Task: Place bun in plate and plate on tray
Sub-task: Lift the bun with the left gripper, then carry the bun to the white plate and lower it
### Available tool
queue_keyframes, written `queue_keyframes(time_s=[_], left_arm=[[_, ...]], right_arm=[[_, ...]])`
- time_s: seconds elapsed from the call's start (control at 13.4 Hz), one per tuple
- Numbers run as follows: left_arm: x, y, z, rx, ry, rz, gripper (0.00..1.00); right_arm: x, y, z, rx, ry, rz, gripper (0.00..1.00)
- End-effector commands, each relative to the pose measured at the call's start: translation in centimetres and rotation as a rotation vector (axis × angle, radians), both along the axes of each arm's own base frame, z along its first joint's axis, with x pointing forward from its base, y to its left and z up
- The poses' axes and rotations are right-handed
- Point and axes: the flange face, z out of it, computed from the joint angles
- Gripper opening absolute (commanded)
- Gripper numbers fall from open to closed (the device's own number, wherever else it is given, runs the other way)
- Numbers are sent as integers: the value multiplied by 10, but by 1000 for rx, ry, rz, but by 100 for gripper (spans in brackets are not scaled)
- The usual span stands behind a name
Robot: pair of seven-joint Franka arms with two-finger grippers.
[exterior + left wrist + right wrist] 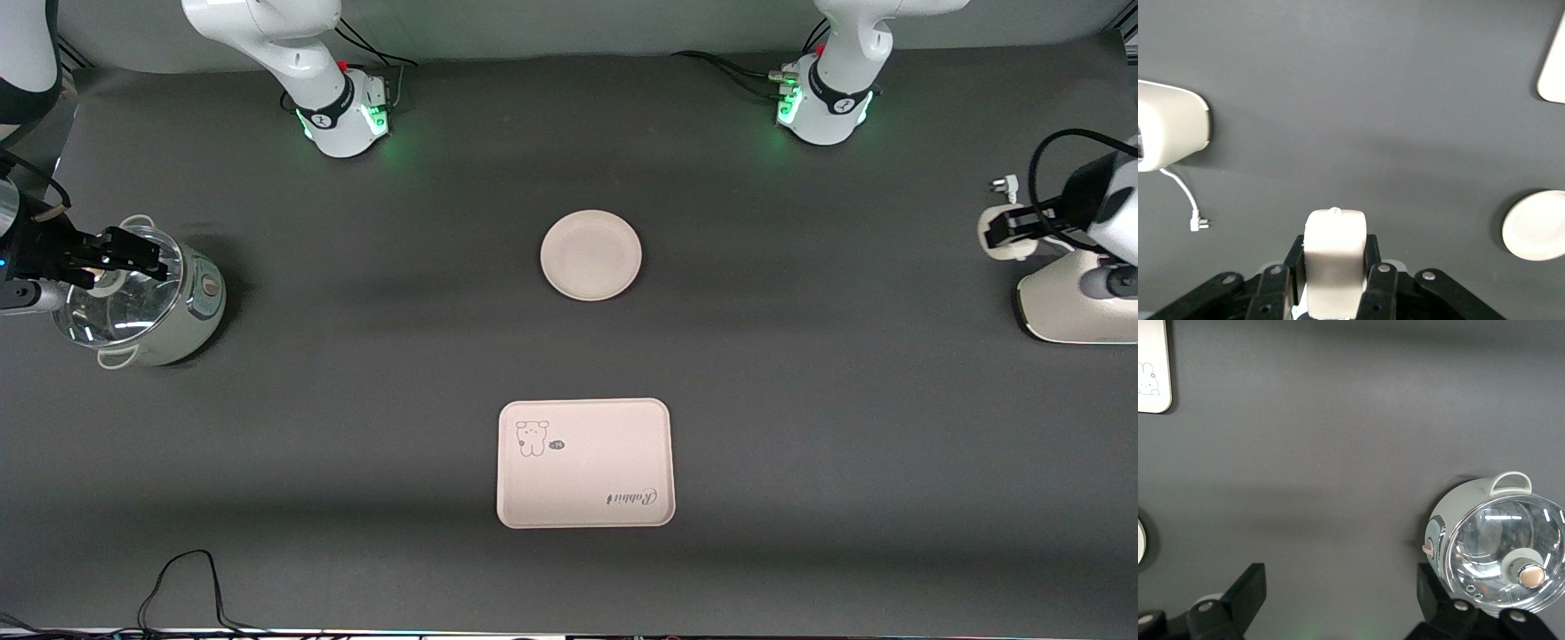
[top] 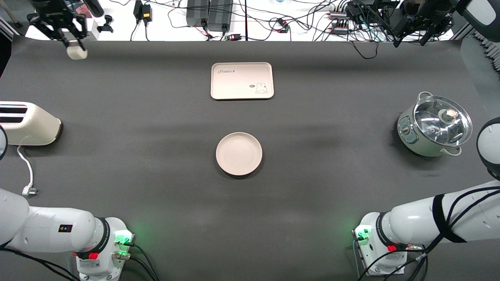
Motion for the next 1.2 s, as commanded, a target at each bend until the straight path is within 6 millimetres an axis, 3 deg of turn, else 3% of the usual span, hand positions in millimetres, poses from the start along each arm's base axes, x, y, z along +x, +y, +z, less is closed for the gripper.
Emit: queue_keyframes(time_s=[0.0,0.22,0.37,0.52,0.75,1.12], left_arm=[[-14,-100,7,34,-18,35,39],[-43,-220,-1,-14,-33,78,39],[-63,-297,-24,-12,-49,132,39],[-77,-350,-60,46,-78,155,40],[-98,-394,-106,69,-41,136,40],[-116,-419,-225,63,-16,159,41]], right_arm=[[-3,-2,3,-17,-8,24,100],[-3,-4,3,-17,-8,21,100],[-3,-4,3,-17,-8,21,100],[-3,-4,3,-17,-9,21,100],[-3,-4,3,-17,-9,21,100],[-3,-4,2,-17,-6,21,100]])
